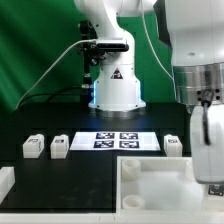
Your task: Assemble one leg
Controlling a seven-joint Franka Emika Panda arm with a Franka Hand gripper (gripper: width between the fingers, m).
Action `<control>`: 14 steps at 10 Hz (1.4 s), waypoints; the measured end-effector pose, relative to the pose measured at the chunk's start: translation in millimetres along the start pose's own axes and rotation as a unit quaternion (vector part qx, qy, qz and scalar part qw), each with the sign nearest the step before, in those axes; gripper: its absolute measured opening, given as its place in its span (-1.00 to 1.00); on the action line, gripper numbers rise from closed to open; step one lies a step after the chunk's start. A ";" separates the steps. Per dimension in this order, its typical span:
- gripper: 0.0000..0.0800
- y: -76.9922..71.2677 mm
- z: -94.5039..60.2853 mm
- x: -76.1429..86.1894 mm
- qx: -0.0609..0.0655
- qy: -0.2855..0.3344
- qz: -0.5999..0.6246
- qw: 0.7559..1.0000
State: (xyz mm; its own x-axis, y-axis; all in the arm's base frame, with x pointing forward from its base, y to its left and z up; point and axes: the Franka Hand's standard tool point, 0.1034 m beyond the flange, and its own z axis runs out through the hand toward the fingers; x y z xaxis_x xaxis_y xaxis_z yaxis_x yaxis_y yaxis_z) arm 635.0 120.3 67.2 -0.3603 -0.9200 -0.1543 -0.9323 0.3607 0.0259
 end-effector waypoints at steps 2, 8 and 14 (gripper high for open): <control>-0.25 -0.5 -0.4 1.9 0.000 0.003 0.022 1.000; 0.53 2.4 0.3 2.4 -0.002 0.012 -0.010 1.000; 0.62 17.9 -32.5 -8.1 0.003 -0.006 -0.033 0.999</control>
Offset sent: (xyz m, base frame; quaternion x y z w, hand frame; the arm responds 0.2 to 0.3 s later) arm -0.0122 -0.0007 -0.0060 -0.0409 0.0596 0.1121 0.9911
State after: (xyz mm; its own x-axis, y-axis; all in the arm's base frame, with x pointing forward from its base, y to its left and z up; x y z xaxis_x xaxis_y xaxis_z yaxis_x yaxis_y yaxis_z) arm 620.2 129.3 101.0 -0.2966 -0.9402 -0.1671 -0.9541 0.2993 0.0098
